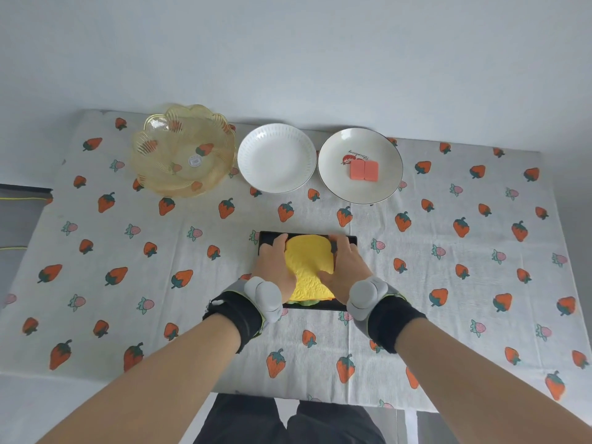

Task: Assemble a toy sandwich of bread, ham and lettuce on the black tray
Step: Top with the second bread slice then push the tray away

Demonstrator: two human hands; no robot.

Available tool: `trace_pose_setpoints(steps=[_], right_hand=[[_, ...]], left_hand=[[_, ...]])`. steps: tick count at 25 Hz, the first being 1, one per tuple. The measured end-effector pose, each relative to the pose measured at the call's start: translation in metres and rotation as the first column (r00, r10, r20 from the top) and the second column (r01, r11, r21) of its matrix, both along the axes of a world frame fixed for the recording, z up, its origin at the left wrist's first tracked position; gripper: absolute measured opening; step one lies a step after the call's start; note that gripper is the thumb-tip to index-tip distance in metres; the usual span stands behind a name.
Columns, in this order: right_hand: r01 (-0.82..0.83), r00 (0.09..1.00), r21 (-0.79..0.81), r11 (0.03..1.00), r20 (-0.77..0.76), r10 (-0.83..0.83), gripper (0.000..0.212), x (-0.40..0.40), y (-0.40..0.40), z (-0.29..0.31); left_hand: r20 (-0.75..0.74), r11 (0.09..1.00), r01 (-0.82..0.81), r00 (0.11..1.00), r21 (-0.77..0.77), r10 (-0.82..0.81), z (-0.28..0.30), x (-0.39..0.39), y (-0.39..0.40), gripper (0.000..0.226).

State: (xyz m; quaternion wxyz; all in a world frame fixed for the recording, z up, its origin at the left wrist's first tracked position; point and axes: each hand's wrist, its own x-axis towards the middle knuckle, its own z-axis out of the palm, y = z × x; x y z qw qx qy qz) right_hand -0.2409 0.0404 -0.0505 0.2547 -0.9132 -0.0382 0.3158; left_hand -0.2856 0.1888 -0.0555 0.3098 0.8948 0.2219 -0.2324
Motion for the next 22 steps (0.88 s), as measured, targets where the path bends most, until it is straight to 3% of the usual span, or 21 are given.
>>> trace_pose_setpoints(steps=[5, 9, 13, 19, 22], right_hand=[[-0.012, 1.000, 0.064, 0.998, 0.025, 0.011, 0.057, 0.001, 0.000, 0.006], [-0.075, 0.997, 0.034, 0.997, -0.016, 0.075, 0.048, 0.004, 0.004, 0.003], [-0.100, 0.994, 0.004, 0.995, -0.054, 0.100, 0.051, 0.010, 0.005, -0.004], [-0.265, 0.961, -0.090, 0.960, -0.109, 0.255, 0.056, 0.016, 0.009, -0.009], [-0.239, 0.964, -0.047, 0.970, -0.130, 0.231, 0.056, 0.018, 0.008, -0.005]], left_hand=[[0.161, 0.995, 0.099, 0.982, -0.016, -0.095, 0.013, -0.003, 0.000, 0.056], [0.029, 0.974, 0.215, 0.976, -0.072, -0.214, 0.002, -0.001, 0.000, 0.060], [-0.086, 0.963, 0.256, 0.961, -0.081, -0.262, -0.011, 0.006, 0.002, 0.074], [-0.145, 0.932, 0.358, 0.921, -0.058, -0.363, -0.007, 0.014, 0.002, 0.079], [-0.172, 0.932, 0.353, 0.917, -0.075, -0.361, -0.002, 0.018, 0.005, 0.074]])
